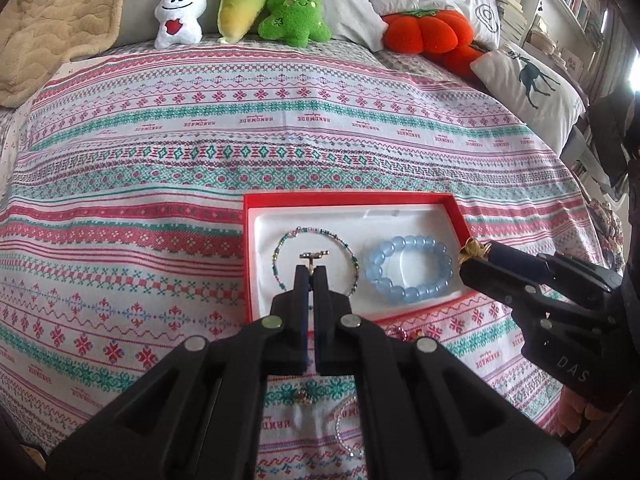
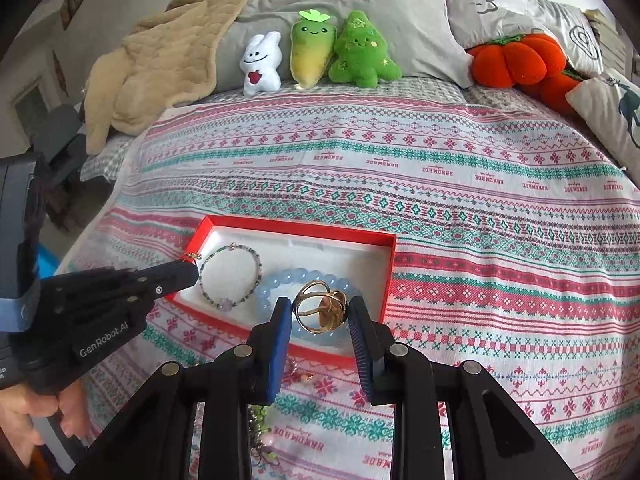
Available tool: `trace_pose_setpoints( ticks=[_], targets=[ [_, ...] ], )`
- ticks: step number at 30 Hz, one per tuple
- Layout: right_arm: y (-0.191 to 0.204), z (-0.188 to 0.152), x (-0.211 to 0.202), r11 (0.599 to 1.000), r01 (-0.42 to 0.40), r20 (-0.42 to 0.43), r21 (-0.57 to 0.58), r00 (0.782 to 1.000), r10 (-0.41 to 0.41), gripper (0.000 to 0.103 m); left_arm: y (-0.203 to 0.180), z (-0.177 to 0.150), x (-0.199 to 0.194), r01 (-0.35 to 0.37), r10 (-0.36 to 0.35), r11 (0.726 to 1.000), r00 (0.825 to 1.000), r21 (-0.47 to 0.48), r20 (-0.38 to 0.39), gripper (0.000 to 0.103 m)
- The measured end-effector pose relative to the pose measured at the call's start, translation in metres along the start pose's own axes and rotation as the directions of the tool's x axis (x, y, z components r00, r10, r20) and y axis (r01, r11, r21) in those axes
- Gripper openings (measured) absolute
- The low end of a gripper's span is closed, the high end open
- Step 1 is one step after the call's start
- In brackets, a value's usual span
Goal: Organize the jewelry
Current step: 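Open both tools to drop the rings onto the bracelets in the box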
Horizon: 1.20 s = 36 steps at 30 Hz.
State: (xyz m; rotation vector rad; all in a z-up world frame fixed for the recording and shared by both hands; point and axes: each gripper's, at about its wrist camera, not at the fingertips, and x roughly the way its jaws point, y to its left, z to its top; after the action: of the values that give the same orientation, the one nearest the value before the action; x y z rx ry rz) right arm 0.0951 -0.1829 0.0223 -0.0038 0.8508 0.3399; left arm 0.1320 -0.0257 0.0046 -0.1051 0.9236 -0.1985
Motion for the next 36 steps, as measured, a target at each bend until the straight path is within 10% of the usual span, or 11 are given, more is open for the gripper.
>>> trace_pose_setpoints(
  ticks=[10,21,25,36],
  targets=[
    [-0.009,0.0,0.016,1.0,0.0,-0.032,0.023,0.999,0.0,0.03,-0.003,0.001,0.012,-0.028,0.028,1.0,1.0,0.001,-0.001,0.004],
    [-0.009,0.004,0.018,0.999,-0.008,-0.041,0.038,0.999,0.01,0.031,-0.005,0.0,-0.001,-0.051,0.05,0.998,0.999,0.026,0.005,0.034],
    [-0.008,0.005,0.013,0.999,-0.006,-0.043,0.044,0.999,0.008,0.055,-0.004,-0.001,-0.008,-0.057,0.056,0.998,0.998,0.04,0.015,0.042],
    [0.0,-0.001,-0.016,1.0,-0.015,-0.047,0.024,0.999,0.016,0.059,-0.003,-0.01,-0.029,-0.094,0.094,0.994,0.996,0.064,0.005,0.064]
  ],
)
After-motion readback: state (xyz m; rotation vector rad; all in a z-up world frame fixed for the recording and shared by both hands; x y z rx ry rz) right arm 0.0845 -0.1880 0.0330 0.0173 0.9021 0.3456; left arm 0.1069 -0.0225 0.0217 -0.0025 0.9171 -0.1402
